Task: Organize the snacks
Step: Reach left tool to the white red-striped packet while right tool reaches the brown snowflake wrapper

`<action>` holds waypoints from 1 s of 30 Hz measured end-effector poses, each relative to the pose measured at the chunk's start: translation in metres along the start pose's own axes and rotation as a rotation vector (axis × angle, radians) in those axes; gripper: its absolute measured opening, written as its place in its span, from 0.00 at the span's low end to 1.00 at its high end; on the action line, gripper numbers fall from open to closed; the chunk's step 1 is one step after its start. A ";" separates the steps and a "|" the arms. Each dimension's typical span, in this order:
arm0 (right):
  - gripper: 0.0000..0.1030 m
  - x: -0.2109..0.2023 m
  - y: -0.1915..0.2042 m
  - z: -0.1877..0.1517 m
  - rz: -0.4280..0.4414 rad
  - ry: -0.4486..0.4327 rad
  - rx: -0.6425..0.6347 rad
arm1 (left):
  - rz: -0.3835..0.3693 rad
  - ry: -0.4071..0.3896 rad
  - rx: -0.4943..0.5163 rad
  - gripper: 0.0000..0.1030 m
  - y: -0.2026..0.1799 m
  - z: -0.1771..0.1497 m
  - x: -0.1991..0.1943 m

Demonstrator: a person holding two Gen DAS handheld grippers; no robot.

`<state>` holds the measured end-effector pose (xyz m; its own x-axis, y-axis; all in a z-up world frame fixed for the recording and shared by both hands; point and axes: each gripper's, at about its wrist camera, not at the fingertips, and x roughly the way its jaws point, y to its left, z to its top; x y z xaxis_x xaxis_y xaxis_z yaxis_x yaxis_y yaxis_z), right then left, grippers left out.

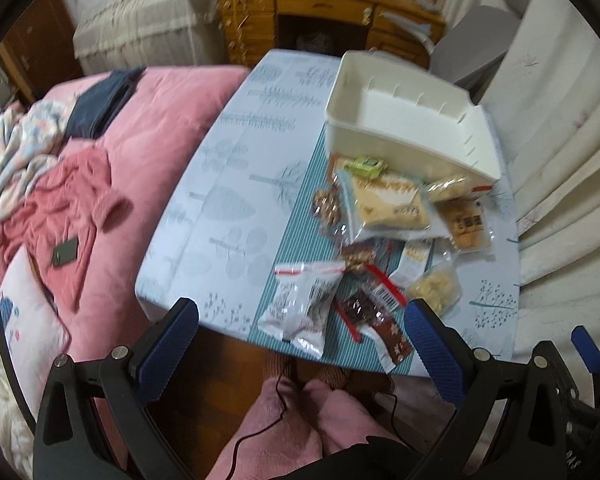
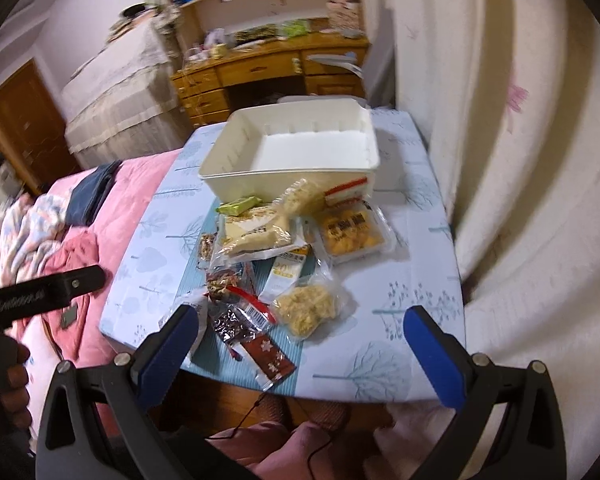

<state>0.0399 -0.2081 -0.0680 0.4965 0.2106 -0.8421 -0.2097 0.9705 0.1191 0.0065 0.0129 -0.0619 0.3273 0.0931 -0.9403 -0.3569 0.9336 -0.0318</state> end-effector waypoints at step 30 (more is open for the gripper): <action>0.69 0.110 0.039 -0.051 0.155 0.261 -0.336 | 0.042 0.343 0.009 0.99 0.004 -0.007 0.139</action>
<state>0.0435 -0.1526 -0.1826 0.2175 0.2715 -0.9375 -0.5476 0.8291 0.1130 0.0443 0.0269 -0.1953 -0.0015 0.0115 -0.9999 -0.3552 0.9347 0.0113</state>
